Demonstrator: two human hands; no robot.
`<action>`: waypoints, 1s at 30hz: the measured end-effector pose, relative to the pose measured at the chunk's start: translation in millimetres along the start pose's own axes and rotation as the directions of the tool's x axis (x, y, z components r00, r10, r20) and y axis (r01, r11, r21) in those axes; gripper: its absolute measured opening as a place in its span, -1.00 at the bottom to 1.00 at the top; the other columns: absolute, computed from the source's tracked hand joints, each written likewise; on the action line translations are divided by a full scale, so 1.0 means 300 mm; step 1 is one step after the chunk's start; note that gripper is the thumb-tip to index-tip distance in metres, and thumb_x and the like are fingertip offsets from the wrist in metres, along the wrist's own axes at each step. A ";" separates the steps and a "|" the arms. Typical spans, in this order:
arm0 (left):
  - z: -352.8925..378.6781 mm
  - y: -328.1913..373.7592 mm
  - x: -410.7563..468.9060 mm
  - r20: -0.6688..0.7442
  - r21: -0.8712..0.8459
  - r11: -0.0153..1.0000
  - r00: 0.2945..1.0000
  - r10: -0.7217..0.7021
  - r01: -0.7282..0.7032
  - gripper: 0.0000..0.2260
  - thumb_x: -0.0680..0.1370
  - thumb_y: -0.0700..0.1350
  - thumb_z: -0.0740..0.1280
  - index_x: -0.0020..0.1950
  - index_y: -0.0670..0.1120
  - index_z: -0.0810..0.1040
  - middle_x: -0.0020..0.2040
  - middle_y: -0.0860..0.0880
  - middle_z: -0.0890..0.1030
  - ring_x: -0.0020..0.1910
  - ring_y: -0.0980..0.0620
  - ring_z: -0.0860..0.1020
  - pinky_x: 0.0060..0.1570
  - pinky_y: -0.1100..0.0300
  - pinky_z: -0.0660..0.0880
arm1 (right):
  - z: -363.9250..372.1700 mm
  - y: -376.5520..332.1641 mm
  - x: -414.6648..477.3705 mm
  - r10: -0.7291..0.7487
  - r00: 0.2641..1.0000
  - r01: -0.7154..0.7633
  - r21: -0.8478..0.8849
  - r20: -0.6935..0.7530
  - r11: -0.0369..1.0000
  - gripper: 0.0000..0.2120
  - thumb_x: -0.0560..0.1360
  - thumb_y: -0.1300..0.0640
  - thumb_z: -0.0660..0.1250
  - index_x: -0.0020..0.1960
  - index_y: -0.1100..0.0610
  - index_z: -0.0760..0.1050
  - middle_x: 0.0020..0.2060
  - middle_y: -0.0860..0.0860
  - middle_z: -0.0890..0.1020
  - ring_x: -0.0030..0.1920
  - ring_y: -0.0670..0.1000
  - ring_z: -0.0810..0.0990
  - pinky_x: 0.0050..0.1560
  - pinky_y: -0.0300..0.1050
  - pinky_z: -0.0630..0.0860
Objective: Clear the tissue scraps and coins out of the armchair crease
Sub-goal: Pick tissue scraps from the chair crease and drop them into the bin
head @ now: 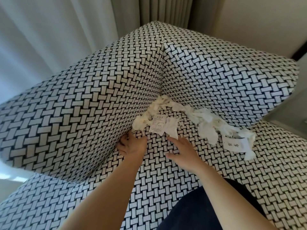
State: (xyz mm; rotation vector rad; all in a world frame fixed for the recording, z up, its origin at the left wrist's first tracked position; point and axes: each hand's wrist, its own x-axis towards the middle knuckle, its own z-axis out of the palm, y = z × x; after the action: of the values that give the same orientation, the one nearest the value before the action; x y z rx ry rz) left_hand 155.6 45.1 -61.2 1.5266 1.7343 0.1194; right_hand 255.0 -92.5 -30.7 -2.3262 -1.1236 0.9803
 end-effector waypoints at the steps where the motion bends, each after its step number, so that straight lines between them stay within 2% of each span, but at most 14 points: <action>1: 0.008 -0.006 -0.004 -0.023 0.026 1.000 1.000 0.018 -0.017 -0.37 0.49 0.04 0.27 0.52 0.07 0.11 0.53 -0.04 0.04 0.49 -0.15 -0.12 0.44 -0.03 -0.20 | 0.001 0.001 0.000 0.006 1.000 -0.006 0.019 -0.006 1.000 -0.37 0.53 -0.05 0.27 0.52 -0.12 0.09 0.54 -0.04 0.04 0.53 0.04 -0.10 0.51 0.06 -0.04; 5: 0.015 -0.024 -0.020 -0.109 0.031 0.998 0.993 0.056 -0.053 -0.36 0.51 0.01 0.27 0.53 -0.03 0.09 0.54 -0.08 0.10 0.50 -0.15 -0.05 0.45 -0.01 -0.17 | 0.001 -0.001 -0.001 0.008 1.000 -0.007 0.034 -0.014 0.999 -0.38 0.53 -0.05 0.27 0.52 -0.12 0.10 0.54 -0.03 0.06 0.53 0.03 -0.09 0.51 0.06 -0.03; 13: -0.011 -0.006 -0.035 -0.017 -0.069 0.994 0.996 0.089 -0.090 -0.41 0.49 0.06 0.32 0.47 0.19 0.18 0.51 -0.04 0.09 0.48 -0.16 -0.09 0.43 -0.03 -0.16 | -0.005 -0.013 -0.010 -0.002 0.999 0.006 0.096 -0.040 0.995 -0.37 0.55 -0.04 0.27 0.53 -0.06 0.08 0.52 -0.05 0.11 0.53 0.02 -0.05 0.50 0.02 -0.03; 15: -0.011 -0.015 -0.045 -0.045 -0.075 0.987 0.989 0.137 -0.141 -0.43 0.48 0.03 0.35 0.45 0.18 0.23 0.50 -0.02 0.09 0.48 -0.16 -0.07 0.43 -0.03 -0.18 | -0.005 -0.015 -0.013 -0.028 0.996 0.038 0.125 -0.080 0.991 -0.43 0.55 -0.01 0.27 0.51 -0.02 0.17 0.50 -0.03 0.20 0.51 0.00 0.07 0.49 -0.01 0.04; 18: -0.013 -0.030 -0.054 -0.097 -0.115 0.972 0.976 0.196 -0.206 -0.42 0.45 -0.05 0.39 0.43 0.10 0.26 0.48 -0.04 0.14 0.48 -0.12 0.01 0.44 -0.04 -0.16 | -0.014 -0.029 -0.026 -0.063 0.978 0.117 0.275 -0.199 0.954 -0.61 0.55 0.07 0.29 0.37 0.04 0.42 0.34 -0.05 0.43 0.37 -0.07 0.33 0.38 -0.17 0.21; 21: -0.016 -0.043 -0.056 -0.147 -0.245 0.939 0.966 0.211 -0.243 -0.44 0.43 -0.14 0.41 0.38 0.05 0.29 0.43 -0.06 0.25 0.45 -0.09 0.12 0.45 -0.06 -0.11 | -0.027 -0.044 -0.044 -0.071 0.940 0.189 0.338 -0.333 0.922 -0.79 0.54 0.13 0.30 0.15 0.08 0.59 0.08 -0.11 0.59 0.10 -0.21 0.50 0.16 -0.31 0.35; 23: -0.023 -0.046 -0.060 -0.148 -0.257 0.927 0.959 0.241 -0.272 -0.44 0.44 -0.16 0.39 0.38 0.09 0.28 0.42 -0.03 0.27 0.44 -0.08 0.14 0.45 -0.07 -0.10 | -0.032 -0.048 -0.053 -0.038 0.912 0.214 0.395 -0.408 0.893 -0.86 0.52 0.15 0.31 0.01 0.08 0.63 -0.03 -0.13 0.64 0.00 -0.26 0.53 0.06 -0.33 0.40; 26: -0.034 -0.033 -0.068 -0.053 -0.181 0.935 0.952 0.300 -0.305 -0.43 0.50 -0.13 0.34 0.44 0.19 0.22 0.50 0.05 0.18 0.49 -0.02 0.07 0.43 -0.04 -0.17 | -0.037 -0.049 -0.061 0.015 0.874 0.234 0.448 -0.485 0.863 -0.87 0.51 0.15 0.32 -0.08 0.10 0.65 -0.14 -0.09 0.66 -0.07 -0.19 0.57 -0.07 -0.31 0.43; 30: -0.043 -0.002 -0.065 0.061 -0.095 0.958 0.959 0.277 -0.271 -0.46 0.53 -0.04 0.28 0.47 0.21 0.20 0.54 0.12 0.06 0.51 -0.04 -0.02 0.44 -0.07 -0.23 | -0.048 -0.053 -0.077 0.076 0.813 0.277 0.499 -0.577 0.821 -0.84 0.50 0.15 0.34 -0.22 0.15 0.60 -0.28 0.00 0.64 -0.21 -0.12 0.56 -0.17 -0.36 0.41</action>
State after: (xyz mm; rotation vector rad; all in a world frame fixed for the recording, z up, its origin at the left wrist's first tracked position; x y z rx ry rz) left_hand 146.2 33.6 -43.1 1.6790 1.4336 0.2721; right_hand 246.8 -101.6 -1.7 -1.8349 -0.5881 0.4119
